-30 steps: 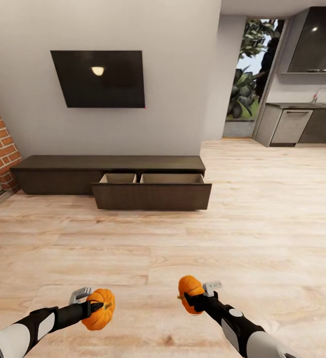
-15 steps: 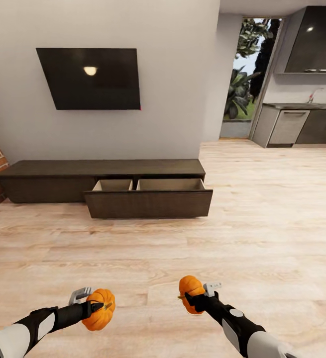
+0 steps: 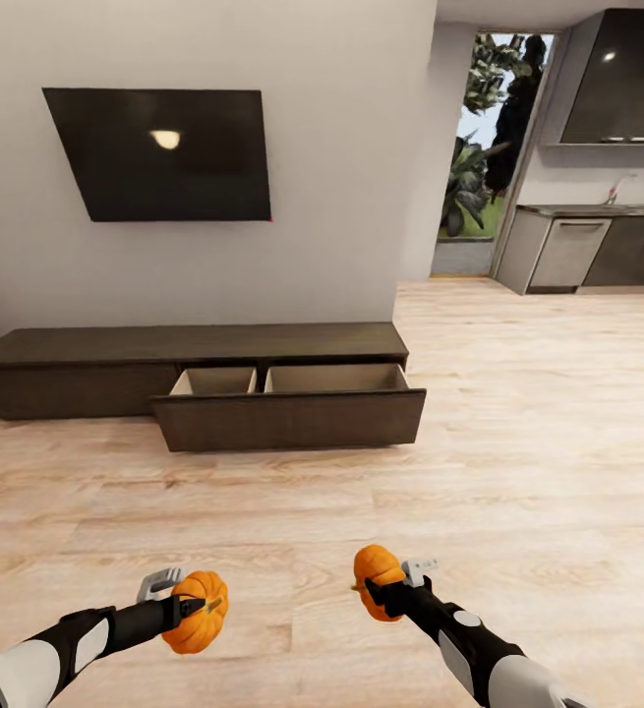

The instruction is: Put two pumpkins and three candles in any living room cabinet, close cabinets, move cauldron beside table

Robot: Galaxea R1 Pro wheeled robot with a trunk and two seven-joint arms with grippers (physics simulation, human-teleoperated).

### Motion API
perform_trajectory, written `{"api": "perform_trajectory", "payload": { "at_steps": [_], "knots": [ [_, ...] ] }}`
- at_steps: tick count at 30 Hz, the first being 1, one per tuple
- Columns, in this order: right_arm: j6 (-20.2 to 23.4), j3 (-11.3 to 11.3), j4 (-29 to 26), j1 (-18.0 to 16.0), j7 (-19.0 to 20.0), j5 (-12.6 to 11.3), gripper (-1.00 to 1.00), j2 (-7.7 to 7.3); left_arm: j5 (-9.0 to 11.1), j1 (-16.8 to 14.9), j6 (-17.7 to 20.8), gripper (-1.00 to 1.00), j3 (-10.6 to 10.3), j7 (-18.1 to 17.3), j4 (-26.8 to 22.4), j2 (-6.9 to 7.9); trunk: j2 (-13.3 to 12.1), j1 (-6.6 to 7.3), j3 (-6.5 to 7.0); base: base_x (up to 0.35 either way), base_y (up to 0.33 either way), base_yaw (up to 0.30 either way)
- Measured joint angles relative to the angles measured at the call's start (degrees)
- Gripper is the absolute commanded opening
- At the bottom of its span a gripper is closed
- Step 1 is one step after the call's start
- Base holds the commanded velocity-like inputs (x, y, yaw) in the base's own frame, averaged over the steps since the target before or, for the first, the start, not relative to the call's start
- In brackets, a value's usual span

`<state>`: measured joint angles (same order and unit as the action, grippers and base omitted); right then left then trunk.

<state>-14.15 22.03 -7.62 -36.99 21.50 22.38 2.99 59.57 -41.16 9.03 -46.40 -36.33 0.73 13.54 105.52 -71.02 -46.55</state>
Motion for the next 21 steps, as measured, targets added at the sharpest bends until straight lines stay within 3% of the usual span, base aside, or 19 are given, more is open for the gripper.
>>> {"api": "perform_trajectory", "payload": {
  "at_steps": [21],
  "knots": [
    [-0.01,0.0,0.0,0.0,-0.09,0.0,-1.0,-0.09,-0.08,0.03,0.0,-1.0,0.0,-0.06,0.0,-0.1,0.0,0.0,0.0,0.331,0.015,0.0]
  ]
}}
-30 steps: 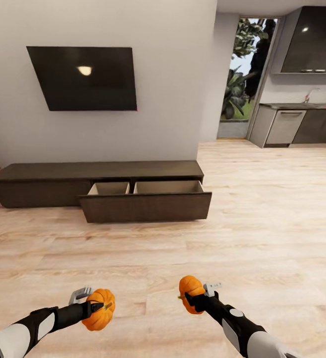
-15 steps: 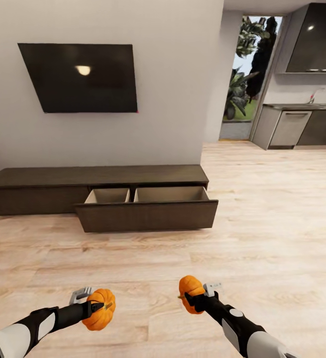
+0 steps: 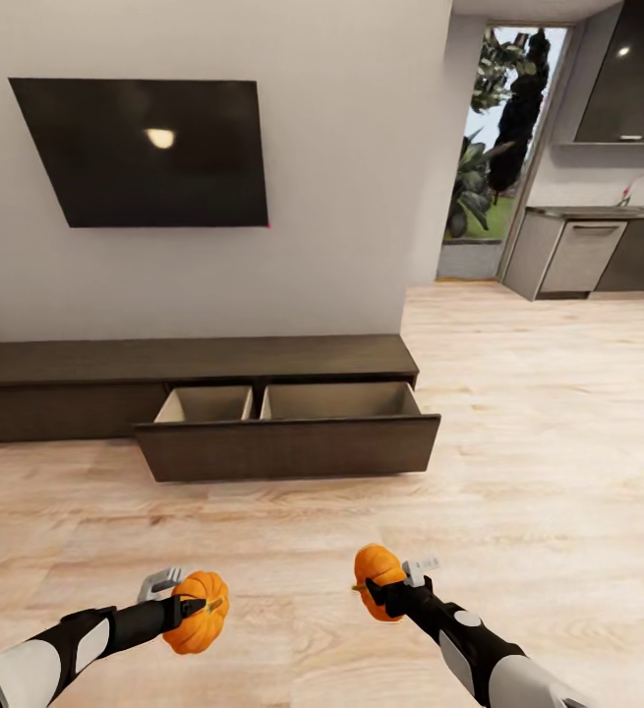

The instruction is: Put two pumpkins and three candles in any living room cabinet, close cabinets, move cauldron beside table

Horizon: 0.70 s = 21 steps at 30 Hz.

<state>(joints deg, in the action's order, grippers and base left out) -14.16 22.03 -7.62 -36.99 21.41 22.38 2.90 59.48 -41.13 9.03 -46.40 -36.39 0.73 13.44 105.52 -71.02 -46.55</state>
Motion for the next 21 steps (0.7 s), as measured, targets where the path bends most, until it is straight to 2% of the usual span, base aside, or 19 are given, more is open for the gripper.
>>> {"api": "perform_trajectory", "payload": {
  "at_steps": [21],
  "knots": [
    [0.0,-0.01,0.0,0.0,0.24,-0.18,-1.0,0.09,-0.08,-0.01,-0.44,-1.0,0.03,-0.03,0.0,-0.08,0.0,0.0,0.0,0.337,0.0,0.0]
  ]
}}
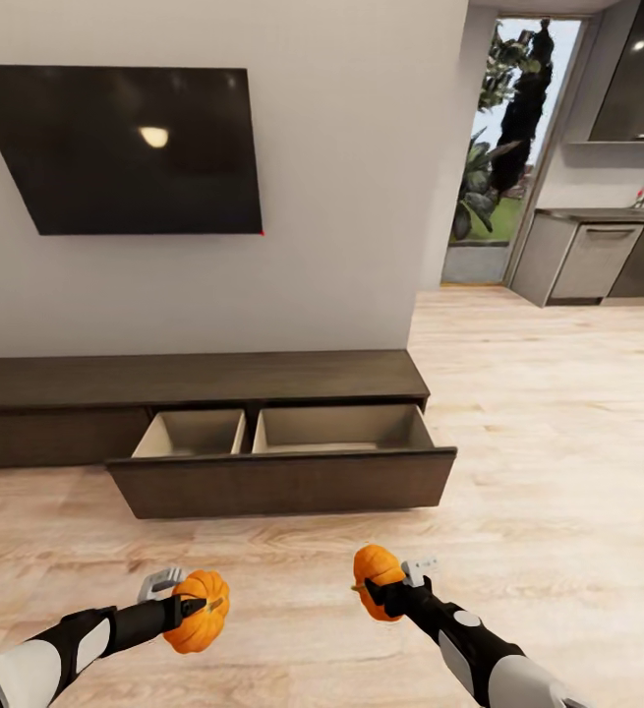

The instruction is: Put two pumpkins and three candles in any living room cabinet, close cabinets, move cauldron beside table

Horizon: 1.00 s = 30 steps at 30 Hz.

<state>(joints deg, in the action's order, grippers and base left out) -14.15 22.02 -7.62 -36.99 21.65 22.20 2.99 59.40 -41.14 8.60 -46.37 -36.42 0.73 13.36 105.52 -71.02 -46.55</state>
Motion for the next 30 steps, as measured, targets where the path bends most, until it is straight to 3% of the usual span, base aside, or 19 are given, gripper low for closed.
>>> {"api": "perform_trajectory", "payload": {
  "at_steps": [27,30],
  "knots": [
    [0.05,0.04,-0.04,0.0,0.01,0.1,-1.0,0.24,-0.01,0.01,0.0,-1.0,-0.03,0.02,0.0,0.08,0.0,0.0,0.0,0.337,-0.037,0.0],
    [0.04,0.18,-0.05,-0.01,0.18,-0.05,-1.0,0.04,0.04,0.0,-0.02,-1.0,0.2,-0.14,-0.05,-0.1,0.0,0.0,0.0,0.095,0.0,0.0]
  ]
}}
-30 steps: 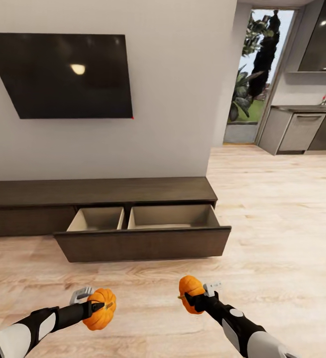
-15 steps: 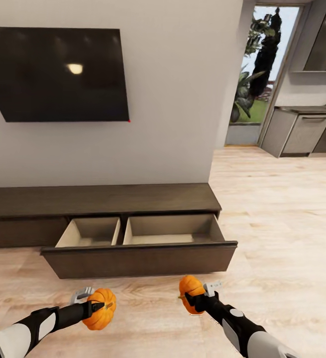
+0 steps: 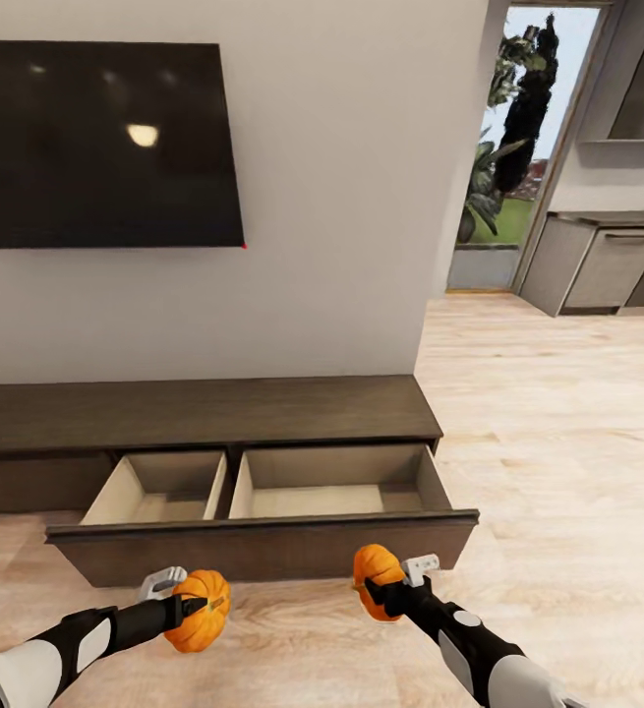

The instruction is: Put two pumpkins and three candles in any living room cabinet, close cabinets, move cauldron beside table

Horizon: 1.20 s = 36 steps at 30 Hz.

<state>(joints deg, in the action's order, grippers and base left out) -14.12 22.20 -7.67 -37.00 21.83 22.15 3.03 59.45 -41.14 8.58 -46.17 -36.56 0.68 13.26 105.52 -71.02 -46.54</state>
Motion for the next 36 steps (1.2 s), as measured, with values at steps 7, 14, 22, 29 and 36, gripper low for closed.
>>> {"api": "perform_trajectory", "payload": {
  "at_steps": [7,14,22,29,36],
  "knots": [
    [9.94,4.46,-5.27,-0.03,28.96,-5.54,-1.0,-3.98,0.01,-0.75,0.32,-1.0,-0.12,-12.57,-2.27,0.1,0.0,0.0,0.01,0.0,0.0,0.0],
    [28.52,6.26,-20.0,-0.03,38.9,-14.11,-1.0,-4.54,0.21,-1.26,4.01,-1.0,0.3,-13.33,-11.76,2.01,0.0,0.0,0.01,0.043,0.0,0.0],
    [34.03,6.02,-35.93,-0.02,42.57,-18.42,-1.0,-4.01,-0.09,-1.36,7.86,-1.0,8.48,-13.21,-19.36,4.26,0.0,0.0,0.0,0.301,0.0,0.0],
    [37.43,6.01,-38.26,0.0,43.06,-18.42,-1.0,-4.2,0.07,-1.31,7.82,-1.0,9.58,-13.64,-21.15,4.42,0.0,0.0,0.0,0.129,0.0,0.0],
    [37.43,6.0,-37.85,0.0,43.17,-18.51,-1.0,-4.19,0.17,-1.31,7.93,-1.0,9.63,-13.63,-21.22,4.34,0.0,0.0,0.0,0.32,0.0,0.0]
  ]
}}
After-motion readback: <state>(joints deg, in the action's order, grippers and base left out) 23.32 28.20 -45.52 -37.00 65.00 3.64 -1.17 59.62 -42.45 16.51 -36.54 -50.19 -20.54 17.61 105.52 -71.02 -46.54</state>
